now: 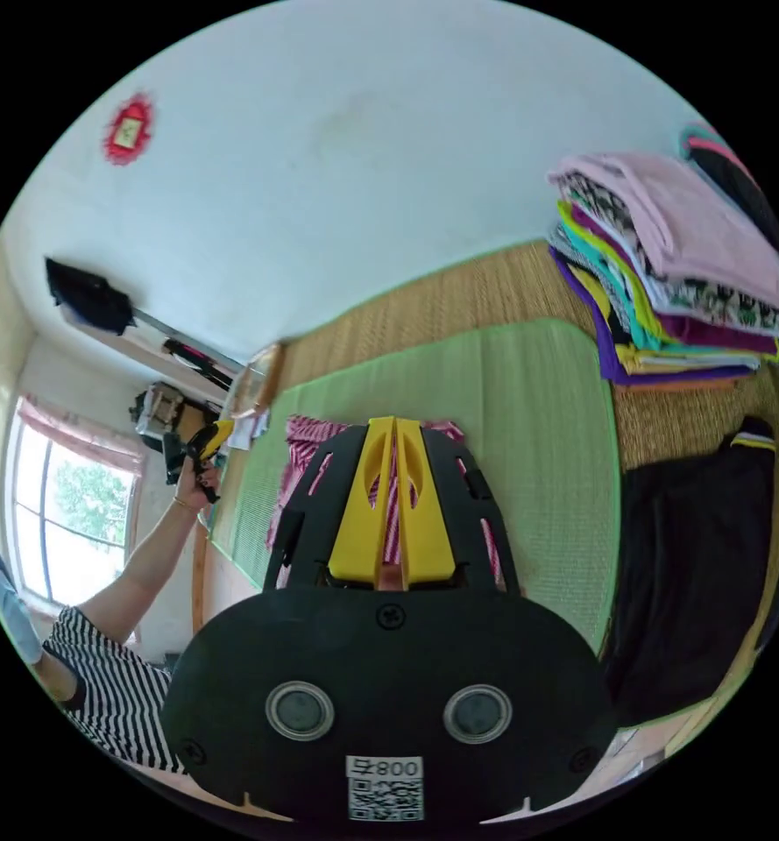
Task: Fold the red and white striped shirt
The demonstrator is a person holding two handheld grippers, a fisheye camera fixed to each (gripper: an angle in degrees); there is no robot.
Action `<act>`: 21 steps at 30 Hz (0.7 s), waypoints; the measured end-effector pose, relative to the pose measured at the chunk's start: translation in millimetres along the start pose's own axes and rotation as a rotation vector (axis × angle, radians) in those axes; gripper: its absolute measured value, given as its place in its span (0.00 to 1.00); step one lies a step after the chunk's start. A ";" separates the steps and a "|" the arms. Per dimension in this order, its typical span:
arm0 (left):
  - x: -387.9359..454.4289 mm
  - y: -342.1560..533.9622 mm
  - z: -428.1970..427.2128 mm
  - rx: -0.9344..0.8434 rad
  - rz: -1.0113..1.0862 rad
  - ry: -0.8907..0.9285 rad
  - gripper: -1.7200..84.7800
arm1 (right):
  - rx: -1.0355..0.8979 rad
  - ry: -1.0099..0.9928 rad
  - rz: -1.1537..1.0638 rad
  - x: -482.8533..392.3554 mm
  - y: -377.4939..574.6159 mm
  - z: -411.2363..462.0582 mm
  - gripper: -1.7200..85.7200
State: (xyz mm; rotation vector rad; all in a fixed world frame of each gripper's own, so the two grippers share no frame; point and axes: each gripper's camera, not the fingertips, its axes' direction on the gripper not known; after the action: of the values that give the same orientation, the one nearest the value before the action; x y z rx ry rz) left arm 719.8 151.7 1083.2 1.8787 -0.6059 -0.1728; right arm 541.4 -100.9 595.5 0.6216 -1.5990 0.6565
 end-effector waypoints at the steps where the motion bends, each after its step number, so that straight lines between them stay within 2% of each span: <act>1: -18.3 1.2 10.8 -0.013 -0.021 0.004 0.08 | -0.014 0.004 0.005 7.4 5.3 13.8 0.02; 5: -61.7 19.5 33.4 -0.156 -0.016 -0.083 0.09 | -0.121 0.092 -0.017 35.4 65.5 94.3 0.02; 13: -92.8 53.7 42.0 -0.275 -0.019 -0.371 0.05 | -0.223 0.264 -0.040 24.1 161.8 191.4 0.02; 15: -98.7 50.5 56.5 -0.350 -0.005 -0.435 0.04 | -0.298 0.409 -0.044 23.8 178.6 226.8 0.01; 17: -103.2 39.6 74.5 -0.425 0.068 -0.560 0.03 | -0.350 0.448 -0.073 25.2 187.5 247.5 0.01; 21: -119.9 8.7 77.0 -0.408 0.040 -0.611 0.02 | -0.360 0.474 -0.076 37.4 190.6 257.0 0.01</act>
State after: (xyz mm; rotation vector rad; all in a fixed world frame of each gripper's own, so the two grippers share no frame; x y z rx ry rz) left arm 583.6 143.5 1041.4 1.4030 -0.9371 -0.8013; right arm 223.8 -154.6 593.9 0.2331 -1.1999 0.4045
